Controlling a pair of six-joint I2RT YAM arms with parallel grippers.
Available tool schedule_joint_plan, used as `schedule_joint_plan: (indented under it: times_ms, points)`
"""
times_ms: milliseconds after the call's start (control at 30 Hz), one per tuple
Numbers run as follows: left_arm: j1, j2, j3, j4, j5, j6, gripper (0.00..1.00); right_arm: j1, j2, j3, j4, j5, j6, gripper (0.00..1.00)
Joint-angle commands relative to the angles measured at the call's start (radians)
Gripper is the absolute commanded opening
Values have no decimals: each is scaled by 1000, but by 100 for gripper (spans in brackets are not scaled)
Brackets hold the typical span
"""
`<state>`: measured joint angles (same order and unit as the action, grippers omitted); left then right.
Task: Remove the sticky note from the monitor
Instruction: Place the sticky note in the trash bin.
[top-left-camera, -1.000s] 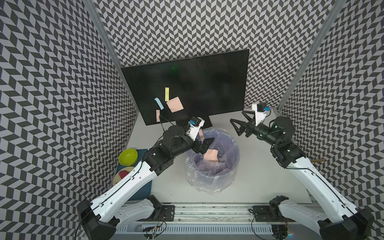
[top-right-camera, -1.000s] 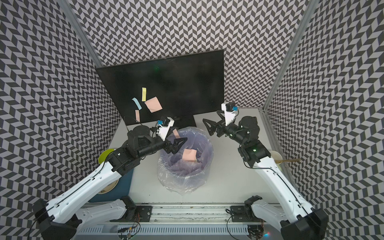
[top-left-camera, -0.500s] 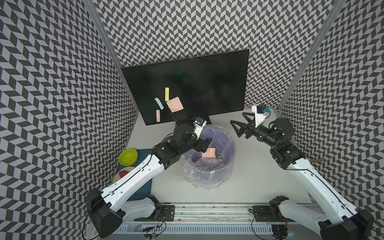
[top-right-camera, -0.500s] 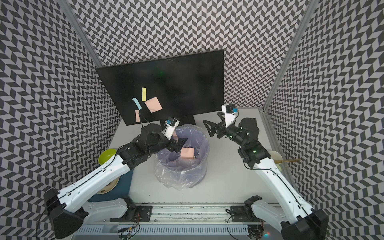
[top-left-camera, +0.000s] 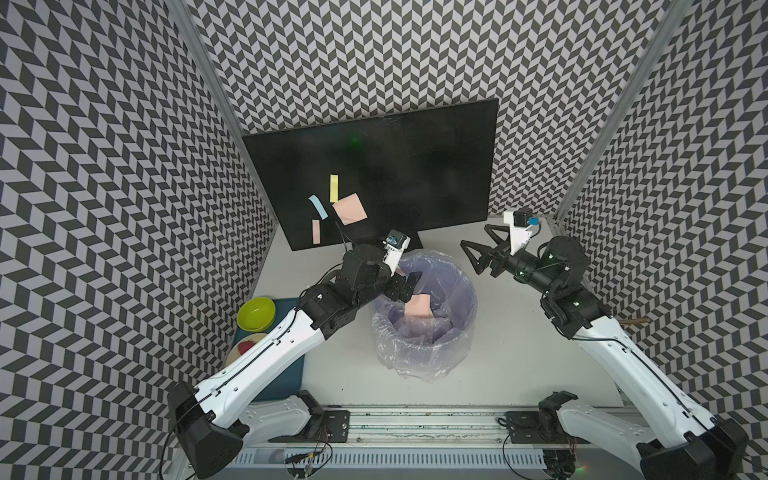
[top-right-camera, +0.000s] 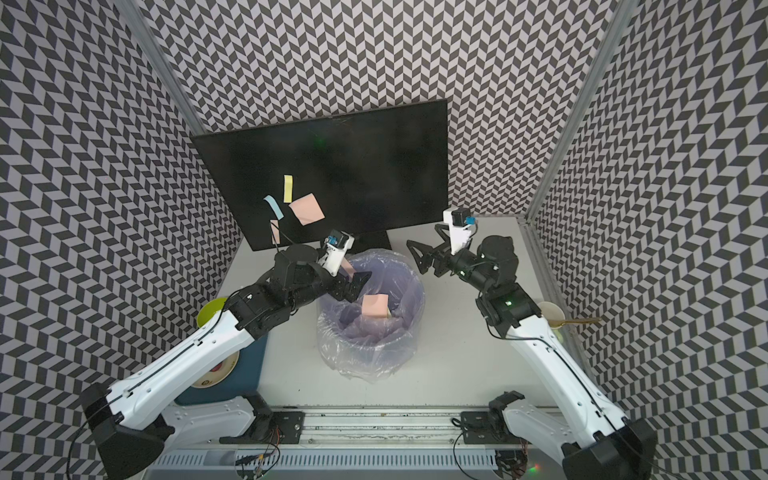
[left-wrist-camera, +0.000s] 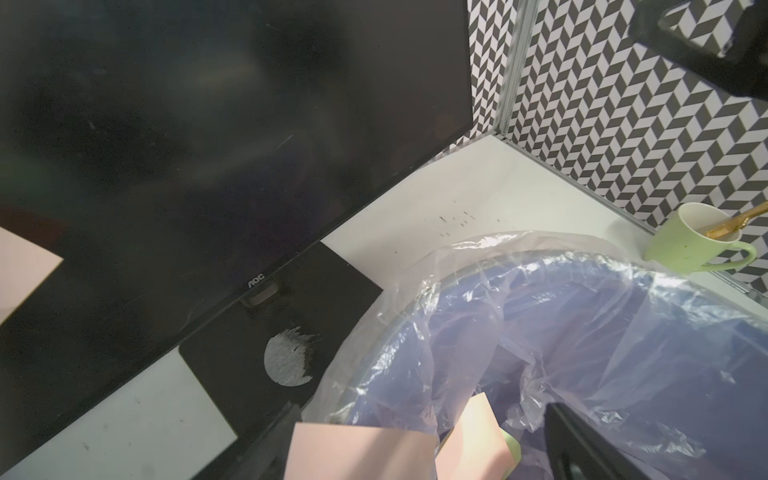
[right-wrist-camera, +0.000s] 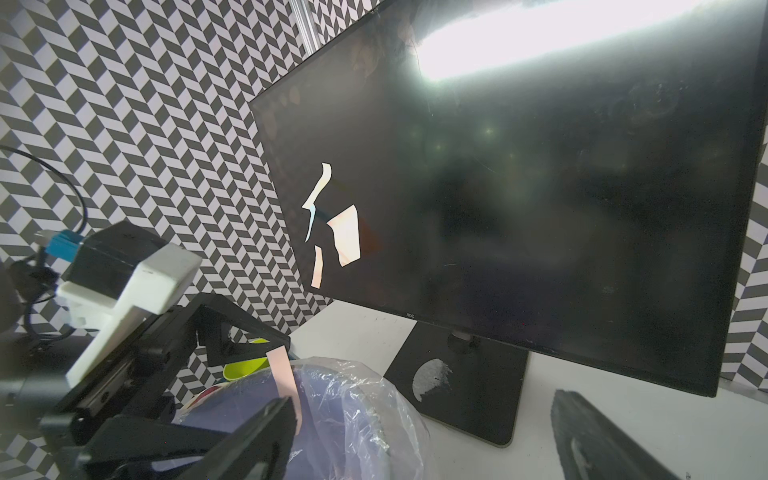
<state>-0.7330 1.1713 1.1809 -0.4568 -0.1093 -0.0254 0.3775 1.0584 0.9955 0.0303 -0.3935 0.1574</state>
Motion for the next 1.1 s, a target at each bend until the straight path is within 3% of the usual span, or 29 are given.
schedule_joint_plan:
  times_ms: [0, 267, 600, 700, 867, 1067]
  points:
    - [10, 29, 53, -86, -81, 25, 97, 4, -29, -6, 45, 4, -5, 99]
    - [11, 13, 34, -131, -61, 27, 100, 5, -28, -4, 43, 3, -5, 99]
    - [27, -114, 7, -106, -28, -3, 100, 5, -23, -1, 55, -7, 7, 99]
    - [101, -128, 9, -88, -28, -38, 100, 4, -23, 0, 57, -8, 6, 99]
    - [273, -156, -19, 15, 101, -116, 100, 5, -23, 0, 60, -11, 12, 99]
    - [543, -164, -135, 259, 387, -317, 100, 5, -31, -10, 63, -10, 13, 99]
